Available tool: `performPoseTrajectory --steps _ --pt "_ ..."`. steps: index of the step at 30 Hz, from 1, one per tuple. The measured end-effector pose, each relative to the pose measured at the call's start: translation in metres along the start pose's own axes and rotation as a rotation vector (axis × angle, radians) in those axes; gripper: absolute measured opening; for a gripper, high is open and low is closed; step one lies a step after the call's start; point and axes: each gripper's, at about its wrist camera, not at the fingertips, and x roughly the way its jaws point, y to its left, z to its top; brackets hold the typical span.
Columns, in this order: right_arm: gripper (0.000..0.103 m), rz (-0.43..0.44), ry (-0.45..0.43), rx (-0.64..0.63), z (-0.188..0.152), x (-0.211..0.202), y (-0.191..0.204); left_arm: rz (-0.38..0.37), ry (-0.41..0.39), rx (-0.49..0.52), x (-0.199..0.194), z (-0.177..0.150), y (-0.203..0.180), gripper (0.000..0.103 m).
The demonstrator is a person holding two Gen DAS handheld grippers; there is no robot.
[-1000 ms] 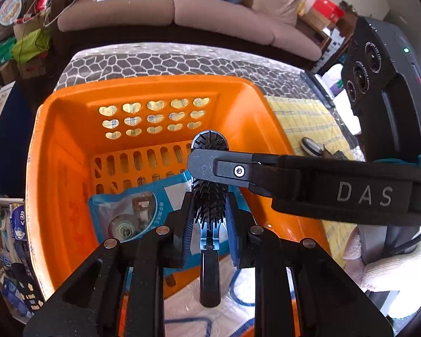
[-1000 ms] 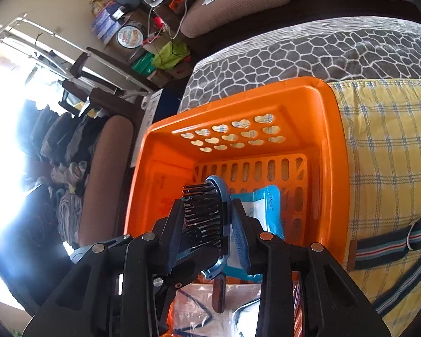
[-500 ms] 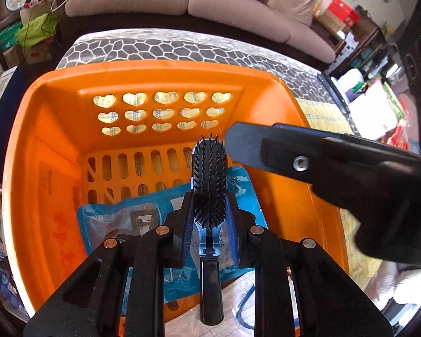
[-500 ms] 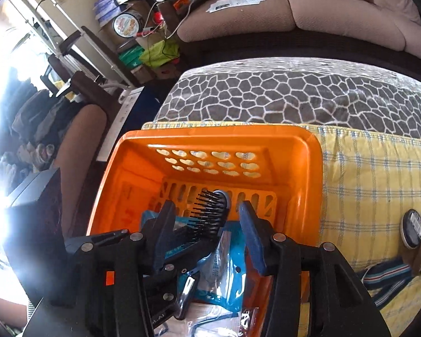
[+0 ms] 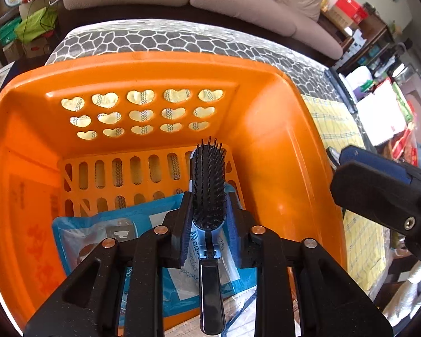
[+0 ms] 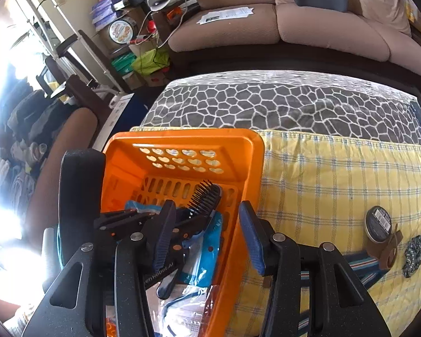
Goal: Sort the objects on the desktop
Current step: 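Open the right tool to drop the hairbrush into the basket, then withdraw both tools from the basket back over the cloth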
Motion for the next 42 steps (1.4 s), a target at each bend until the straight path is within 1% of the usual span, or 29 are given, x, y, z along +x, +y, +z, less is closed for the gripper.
performPoseTrajectory --steps 1,3,4,8,10,12,14,15,17,18,19,20,21,22,23,24,28,31,38,42 --pt "0.049 0.0 -0.001 0.005 -0.002 -0.002 -0.003 0.0 -0.012 -0.008 -0.004 0.0 0.001 0.034" --pt "0.049 -0.007 -0.003 0.014 -0.006 -0.007 -0.01 -0.007 -0.031 -0.024 -0.014 0.0 0.003 0.043" --pt "0.049 -0.005 -0.006 0.022 -0.007 -0.009 -0.012 0.0 -0.038 -0.03 -0.019 0.0 0.004 0.045" --pt "0.049 -0.009 -0.01 0.035 -0.014 -0.018 -0.017 0.041 -0.054 -0.032 -0.042 -0.006 0.004 0.045" --pt "0.05 -0.014 -0.009 0.03 -0.018 -0.022 -0.015 0.049 -0.063 -0.031 -0.054 -0.011 0.005 0.048" --pt "0.055 -0.02 -0.01 0.024 -0.024 -0.025 -0.013 0.068 -0.07 -0.022 -0.066 -0.018 0.003 0.051" --pt "0.065 -0.029 -0.013 0.02 -0.03 -0.029 -0.011 0.09 -0.08 -0.003 -0.078 -0.026 -0.001 0.053" --pt "0.067 -0.033 -0.015 0.019 -0.034 -0.031 -0.01 0.098 -0.085 0.006 -0.083 -0.029 -0.003 0.054" --pt "0.073 -0.044 -0.02 0.017 -0.041 -0.036 -0.007 0.111 -0.092 0.022 -0.092 -0.038 -0.008 0.058" --pt "0.075 -0.048 -0.022 0.017 -0.045 -0.039 -0.005 0.114 -0.098 0.025 -0.098 -0.044 -0.009 0.063" --pt "0.079 -0.054 -0.022 0.016 -0.048 -0.042 -0.004 0.116 -0.102 0.028 -0.102 -0.048 -0.011 0.065" --pt "0.08 -0.059 -0.022 0.013 -0.052 -0.045 -0.002 0.12 -0.107 0.032 -0.107 -0.052 -0.013 0.066" --pt "0.08 -0.064 -0.026 0.009 -0.056 -0.048 0.0 0.133 -0.112 0.04 -0.111 -0.057 -0.015 0.071" --pt "0.081 -0.067 -0.029 0.004 -0.059 -0.051 0.002 0.15 -0.116 0.051 -0.115 -0.062 -0.018 0.082" --pt "0.082 -0.072 -0.032 -0.001 -0.062 -0.054 0.003 0.165 -0.119 0.064 -0.119 -0.066 -0.02 0.09" --pt "0.083 -0.076 -0.035 -0.008 -0.066 -0.057 0.006 0.172 -0.122 0.075 -0.122 -0.071 -0.023 0.103" --pt "0.09 -0.071 -0.05 -0.014 -0.084 -0.067 0.01 0.167 -0.127 0.084 -0.135 -0.088 -0.029 0.103" --pt "0.099 -0.064 -0.054 0.011 -0.099 -0.073 0.008 0.167 -0.133 0.089 -0.145 -0.101 -0.033 0.103" --pt "0.103 -0.104 -0.082 0.013 -0.127 -0.103 0.008 0.176 -0.156 0.099 -0.167 -0.13 -0.049 0.103" --pt "0.103 -0.101 -0.101 0.013 -0.142 -0.12 0.008 0.177 -0.169 0.109 -0.176 -0.144 -0.061 0.103"
